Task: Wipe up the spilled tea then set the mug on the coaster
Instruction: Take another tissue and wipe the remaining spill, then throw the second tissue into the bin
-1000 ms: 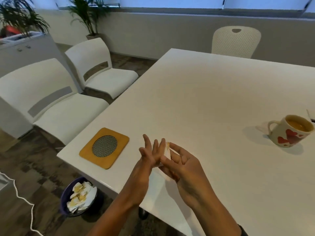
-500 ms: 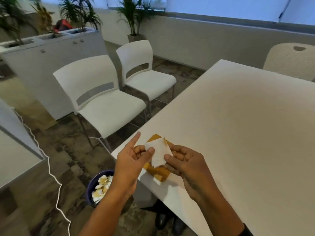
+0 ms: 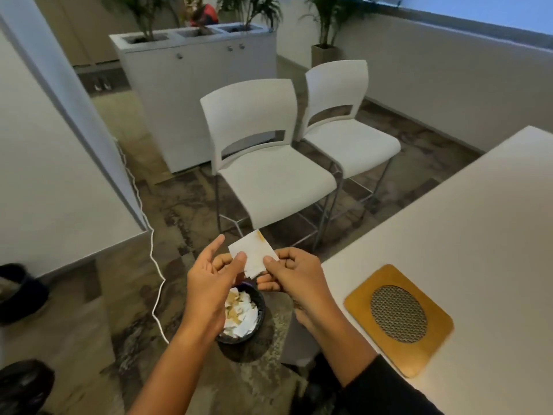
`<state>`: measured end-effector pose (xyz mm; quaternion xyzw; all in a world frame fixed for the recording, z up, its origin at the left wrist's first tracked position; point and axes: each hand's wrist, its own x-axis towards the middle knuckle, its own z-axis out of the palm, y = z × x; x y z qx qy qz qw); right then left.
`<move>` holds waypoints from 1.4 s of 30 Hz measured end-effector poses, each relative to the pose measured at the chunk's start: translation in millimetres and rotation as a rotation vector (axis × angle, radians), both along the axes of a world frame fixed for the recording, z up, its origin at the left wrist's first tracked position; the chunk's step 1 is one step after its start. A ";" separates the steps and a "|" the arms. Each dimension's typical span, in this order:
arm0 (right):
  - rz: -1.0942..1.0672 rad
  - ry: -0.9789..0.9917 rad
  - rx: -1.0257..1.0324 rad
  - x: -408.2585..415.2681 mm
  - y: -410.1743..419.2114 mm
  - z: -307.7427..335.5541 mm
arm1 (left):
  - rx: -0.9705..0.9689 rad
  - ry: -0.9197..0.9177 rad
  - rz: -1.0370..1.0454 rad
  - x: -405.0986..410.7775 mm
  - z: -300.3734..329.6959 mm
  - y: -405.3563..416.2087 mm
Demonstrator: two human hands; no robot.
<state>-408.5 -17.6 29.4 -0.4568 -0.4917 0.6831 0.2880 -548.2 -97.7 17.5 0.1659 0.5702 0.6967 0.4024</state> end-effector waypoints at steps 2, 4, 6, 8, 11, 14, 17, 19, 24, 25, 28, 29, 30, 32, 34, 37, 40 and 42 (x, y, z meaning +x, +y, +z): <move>0.034 0.015 -0.056 -32.8 3.4 -13.1 | -0.024 -0.016 0.023 -28.0 -10.7 -4.4; 0.049 0.024 -0.125 -58.8 7.4 -30.1 | -0.058 -0.047 0.051 -49.1 -25.3 -5.0; 0.062 -0.017 -0.166 -81.3 12.3 -50.9 | -0.122 -0.060 0.072 -66.4 -46.5 -4.1; 0.086 -0.085 -0.189 -97.2 18.9 -73.8 | -0.199 -0.056 0.063 -79.5 -73.2 -2.1; 0.106 -0.165 -0.260 -110.3 29.0 -107.6 | -0.314 -0.051 0.042 -91.4 -115.4 1.8; 0.105 -0.280 -0.304 -119.3 36.3 -143.1 | -0.430 -0.025 0.023 -99.0 -153.9 7.7; 0.091 -0.365 -0.334 -128.9 42.8 -182.4 | -0.514 -0.034 0.019 -105.9 -189.7 15.7; 0.081 -0.393 -0.364 -135.6 45.7 -205.3 | -0.567 -0.033 0.013 -110.2 -208.7 21.0; 0.075 -0.456 -0.402 -163.5 62.5 -258.7 | -0.658 0.001 0.014 -132.5 -256.3 41.5; 0.077 -0.466 -0.406 -170.8 67.1 -271.1 | -0.670 -0.007 0.008 -138.9 -267.5 45.9; 0.105 -0.510 -0.385 -187.8 75.8 -308.7 | -0.719 -0.023 -0.039 -152.4 -303.0 53.8; 0.118 -0.547 -0.357 -188.5 75.9 -319.2 | -0.750 -0.026 -0.066 -153.7 -312.0 52.5; 0.129 -0.581 -0.338 -186.9 74.6 -330.0 | -0.776 -0.035 -0.087 -153.7 -320.8 49.6; 0.147 -0.619 -0.381 -175.5 68.7 -346.7 | -0.814 -0.047 -0.131 -150.8 -336.1 39.6; 0.153 -0.625 -0.466 -161.1 59.7 -354.1 | -0.860 -0.045 -0.151 -147.2 -343.7 27.8; 0.150 -0.619 -0.497 -139.4 48.8 -353.4 | -0.875 -0.057 -0.124 -138.2 -341.5 13.6; 0.110 -0.595 -0.490 -126.1 41.6 -348.6 | -0.893 -0.055 -0.114 -125.2 -331.1 6.3; 0.078 -0.552 -0.496 -126.1 39.0 -334.0 | -0.883 -0.031 -0.127 -117.9 -317.3 6.9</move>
